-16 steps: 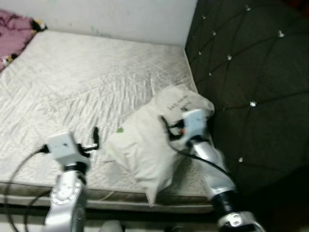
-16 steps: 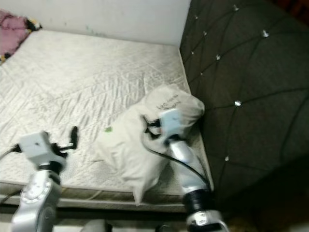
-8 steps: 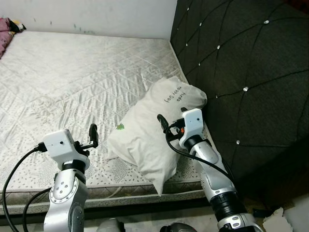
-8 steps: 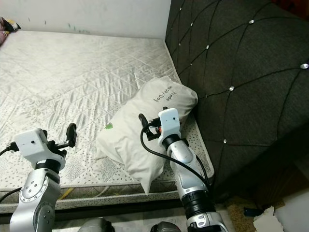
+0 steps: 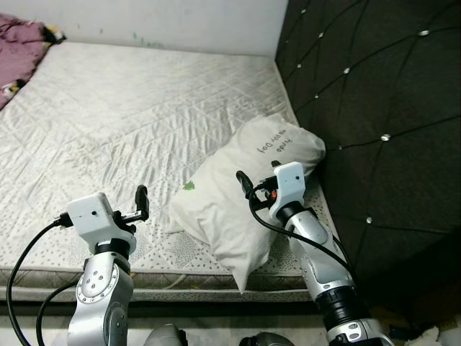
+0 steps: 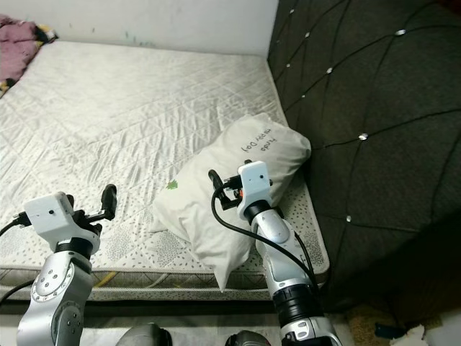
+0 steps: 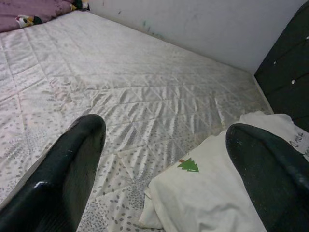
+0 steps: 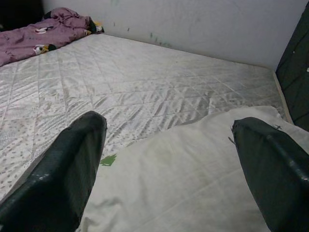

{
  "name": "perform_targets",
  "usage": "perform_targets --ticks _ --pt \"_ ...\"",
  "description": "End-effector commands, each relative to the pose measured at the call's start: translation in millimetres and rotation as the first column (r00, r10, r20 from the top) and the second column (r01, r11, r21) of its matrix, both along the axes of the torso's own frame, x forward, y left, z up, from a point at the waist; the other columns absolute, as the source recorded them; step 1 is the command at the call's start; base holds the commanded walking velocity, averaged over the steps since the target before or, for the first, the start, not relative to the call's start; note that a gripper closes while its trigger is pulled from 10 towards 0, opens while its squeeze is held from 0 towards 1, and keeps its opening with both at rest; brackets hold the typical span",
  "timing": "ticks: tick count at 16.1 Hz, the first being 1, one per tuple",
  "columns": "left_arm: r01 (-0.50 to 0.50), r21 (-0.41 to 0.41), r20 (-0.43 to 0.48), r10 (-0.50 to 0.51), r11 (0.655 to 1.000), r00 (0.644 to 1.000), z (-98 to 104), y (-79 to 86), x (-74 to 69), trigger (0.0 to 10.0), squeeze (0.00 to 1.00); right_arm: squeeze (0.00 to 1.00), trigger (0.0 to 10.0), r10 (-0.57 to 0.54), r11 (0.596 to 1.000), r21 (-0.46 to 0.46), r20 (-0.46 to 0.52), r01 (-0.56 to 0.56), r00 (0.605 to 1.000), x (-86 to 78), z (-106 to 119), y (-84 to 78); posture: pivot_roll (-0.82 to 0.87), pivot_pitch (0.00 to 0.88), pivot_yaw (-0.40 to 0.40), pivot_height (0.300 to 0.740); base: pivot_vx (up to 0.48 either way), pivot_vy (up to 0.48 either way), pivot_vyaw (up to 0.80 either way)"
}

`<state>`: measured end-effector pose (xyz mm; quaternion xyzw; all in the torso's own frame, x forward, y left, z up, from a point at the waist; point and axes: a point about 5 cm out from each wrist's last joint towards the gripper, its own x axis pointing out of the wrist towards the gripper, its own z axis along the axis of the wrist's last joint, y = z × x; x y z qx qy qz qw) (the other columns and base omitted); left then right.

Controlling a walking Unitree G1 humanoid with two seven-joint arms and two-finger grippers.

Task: Clean up the room

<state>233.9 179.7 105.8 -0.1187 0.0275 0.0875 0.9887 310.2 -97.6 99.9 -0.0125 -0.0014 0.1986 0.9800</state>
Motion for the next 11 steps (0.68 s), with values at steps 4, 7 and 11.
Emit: perform_targets --ticks 4,7,11 --pt "-0.011 0.003 -0.009 0.011 1.0 1.0 1.3 -1.2 0.1 10.0 0.0 0.0 10.0 -0.002 1.0 0.005 -0.002 0.002 1.0 -0.5 2.1 -3.8 0.05 0.073 -0.071 0.642 0.0 0.0 0.0" --pt "-0.017 0.0 -0.012 0.017 1.0 1.0 1.0 -1.1 -0.2 10.0 0.0 0.0 10.0 -0.001 1.0 0.013 -0.005 0.001 1.0 -0.4 2.3 -4.3 0.05 0.072 -0.072 0.602 0.0 0.0 0.0" --pt "-0.031 0.01 -0.012 0.031 0.999 0.999 1.2 0.4 0.2 10.0 0.0 0.0 10.0 0.003 1.0 0.015 -0.013 -0.002 1.0 -0.2 1.8 -4.7 0.05 0.071 -0.076 0.602 0.0 0.0 0.0"
